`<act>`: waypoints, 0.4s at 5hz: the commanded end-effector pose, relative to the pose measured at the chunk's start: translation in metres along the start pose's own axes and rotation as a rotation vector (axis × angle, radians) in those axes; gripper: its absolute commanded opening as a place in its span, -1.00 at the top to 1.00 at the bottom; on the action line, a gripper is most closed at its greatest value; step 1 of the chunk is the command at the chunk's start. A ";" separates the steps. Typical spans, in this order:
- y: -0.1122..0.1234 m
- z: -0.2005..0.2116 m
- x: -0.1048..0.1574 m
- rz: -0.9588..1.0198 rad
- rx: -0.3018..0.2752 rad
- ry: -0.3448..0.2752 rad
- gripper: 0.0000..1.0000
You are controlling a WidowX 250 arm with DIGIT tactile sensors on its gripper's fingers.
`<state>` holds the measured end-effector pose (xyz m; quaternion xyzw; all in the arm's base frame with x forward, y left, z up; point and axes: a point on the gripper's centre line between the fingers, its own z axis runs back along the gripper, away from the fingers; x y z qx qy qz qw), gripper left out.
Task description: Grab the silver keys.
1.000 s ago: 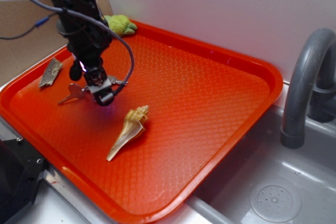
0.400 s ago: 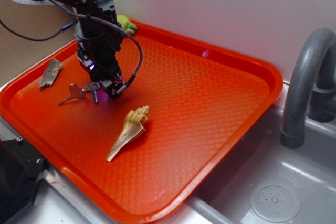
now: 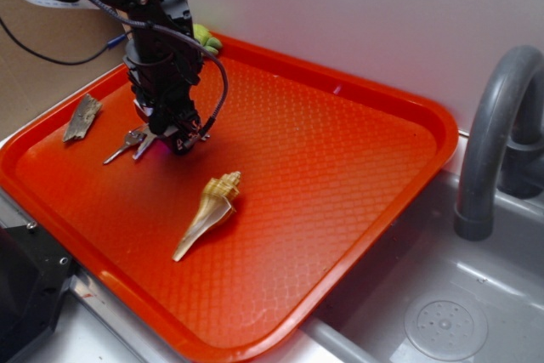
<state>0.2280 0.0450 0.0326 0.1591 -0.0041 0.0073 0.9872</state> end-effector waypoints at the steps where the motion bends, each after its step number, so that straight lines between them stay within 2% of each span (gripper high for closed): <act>1: 0.013 0.063 -0.001 0.223 -0.224 -0.070 1.00; 2: 0.018 0.116 -0.008 0.346 -0.405 -0.173 1.00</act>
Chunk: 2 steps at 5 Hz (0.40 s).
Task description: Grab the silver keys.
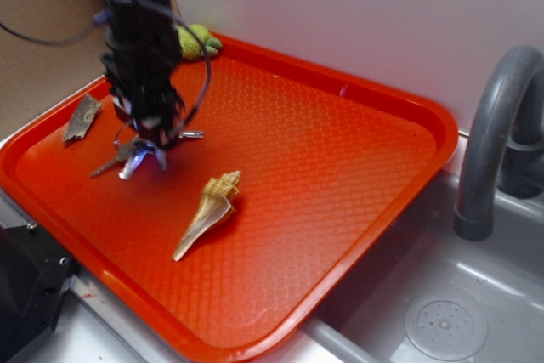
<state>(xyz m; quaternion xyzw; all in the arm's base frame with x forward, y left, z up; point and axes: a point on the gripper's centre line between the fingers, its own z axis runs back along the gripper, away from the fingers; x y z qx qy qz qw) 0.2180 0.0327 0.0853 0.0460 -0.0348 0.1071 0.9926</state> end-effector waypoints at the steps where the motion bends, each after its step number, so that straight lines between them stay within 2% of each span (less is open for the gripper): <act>1: 0.000 0.113 0.005 0.143 -0.203 -0.183 1.00; 2: 0.009 0.162 0.019 0.156 -0.177 -0.183 1.00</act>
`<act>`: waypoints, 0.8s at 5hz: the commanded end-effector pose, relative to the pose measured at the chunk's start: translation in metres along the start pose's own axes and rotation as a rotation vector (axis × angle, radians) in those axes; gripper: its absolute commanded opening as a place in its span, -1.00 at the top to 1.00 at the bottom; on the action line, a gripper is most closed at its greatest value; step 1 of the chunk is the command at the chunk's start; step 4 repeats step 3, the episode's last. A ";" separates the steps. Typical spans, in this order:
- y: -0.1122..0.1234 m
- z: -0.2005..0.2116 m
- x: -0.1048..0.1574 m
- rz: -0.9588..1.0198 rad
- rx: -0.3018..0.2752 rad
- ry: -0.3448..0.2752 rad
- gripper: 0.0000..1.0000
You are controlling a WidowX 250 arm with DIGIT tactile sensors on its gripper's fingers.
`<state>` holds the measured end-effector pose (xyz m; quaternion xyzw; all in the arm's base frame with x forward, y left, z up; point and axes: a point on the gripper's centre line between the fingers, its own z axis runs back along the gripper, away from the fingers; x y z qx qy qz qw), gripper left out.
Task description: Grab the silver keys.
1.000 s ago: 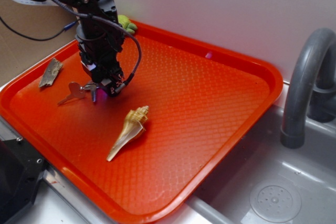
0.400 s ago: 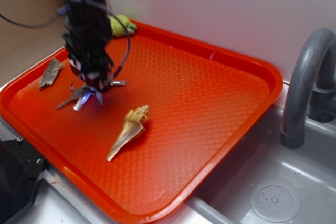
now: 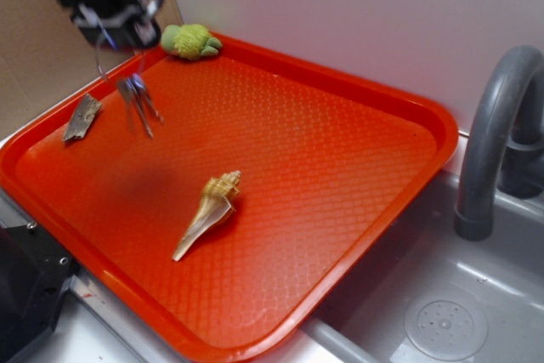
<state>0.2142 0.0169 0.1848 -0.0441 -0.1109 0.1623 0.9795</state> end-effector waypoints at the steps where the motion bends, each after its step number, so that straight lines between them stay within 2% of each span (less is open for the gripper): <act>1: -0.011 0.107 0.040 0.027 0.058 -0.043 1.00; 4: -0.011 0.114 0.038 0.041 0.067 -0.041 1.00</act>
